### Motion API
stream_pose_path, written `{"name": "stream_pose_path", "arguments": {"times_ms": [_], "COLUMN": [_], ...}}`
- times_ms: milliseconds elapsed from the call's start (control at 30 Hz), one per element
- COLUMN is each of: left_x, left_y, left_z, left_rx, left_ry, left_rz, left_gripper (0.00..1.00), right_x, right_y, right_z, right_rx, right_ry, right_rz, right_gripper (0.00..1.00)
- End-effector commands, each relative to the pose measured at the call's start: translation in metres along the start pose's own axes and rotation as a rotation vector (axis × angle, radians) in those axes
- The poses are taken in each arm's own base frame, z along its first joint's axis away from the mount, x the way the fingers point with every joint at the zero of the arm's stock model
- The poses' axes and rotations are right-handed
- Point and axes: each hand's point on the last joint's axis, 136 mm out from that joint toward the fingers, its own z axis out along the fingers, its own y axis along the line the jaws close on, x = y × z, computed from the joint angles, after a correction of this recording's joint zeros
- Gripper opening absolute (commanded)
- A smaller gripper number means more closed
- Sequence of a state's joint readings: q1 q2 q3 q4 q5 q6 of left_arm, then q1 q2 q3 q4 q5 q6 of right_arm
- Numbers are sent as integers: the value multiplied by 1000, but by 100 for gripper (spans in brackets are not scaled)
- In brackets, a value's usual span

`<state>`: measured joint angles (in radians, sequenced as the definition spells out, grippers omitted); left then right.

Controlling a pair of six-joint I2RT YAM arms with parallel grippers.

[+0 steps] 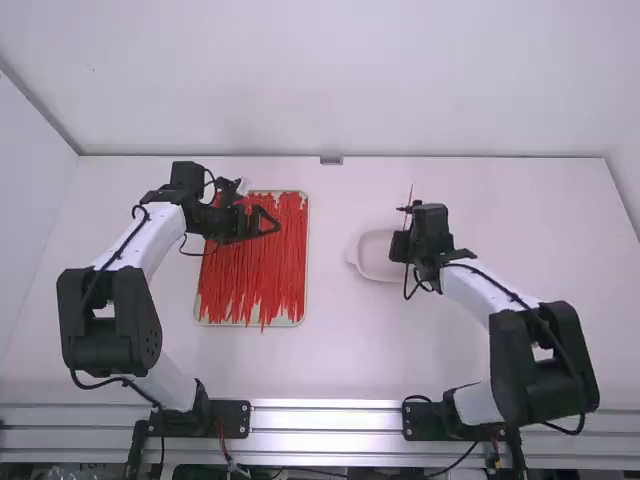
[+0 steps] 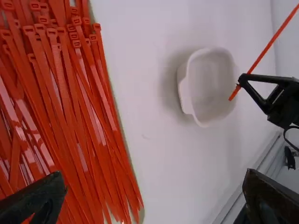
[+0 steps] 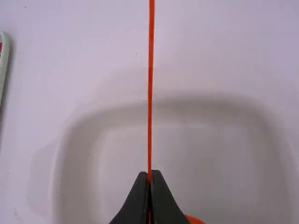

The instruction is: Fasten the cable tie

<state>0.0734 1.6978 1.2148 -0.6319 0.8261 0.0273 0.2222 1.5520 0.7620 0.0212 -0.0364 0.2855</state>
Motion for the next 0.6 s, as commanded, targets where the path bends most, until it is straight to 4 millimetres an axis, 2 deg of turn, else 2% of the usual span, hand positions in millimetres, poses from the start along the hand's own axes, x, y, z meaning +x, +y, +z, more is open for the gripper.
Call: {"name": "stream_pose_path", "arguments": {"times_ms": [0, 567], "left_x": [-8, -11], "left_y": [-20, -24], "left_z": [-9, -9], "left_rx": [32, 56], "left_ry": [-29, -41], "left_rz": [66, 61], "left_gripper": [99, 99], "right_x": [-10, -9], "right_y": [3, 3], "right_z": [-1, 0], "right_rx": [-6, -5], "right_ry": [-19, -18], "right_rz": [-1, -7], "right_gripper": [0, 0]}}
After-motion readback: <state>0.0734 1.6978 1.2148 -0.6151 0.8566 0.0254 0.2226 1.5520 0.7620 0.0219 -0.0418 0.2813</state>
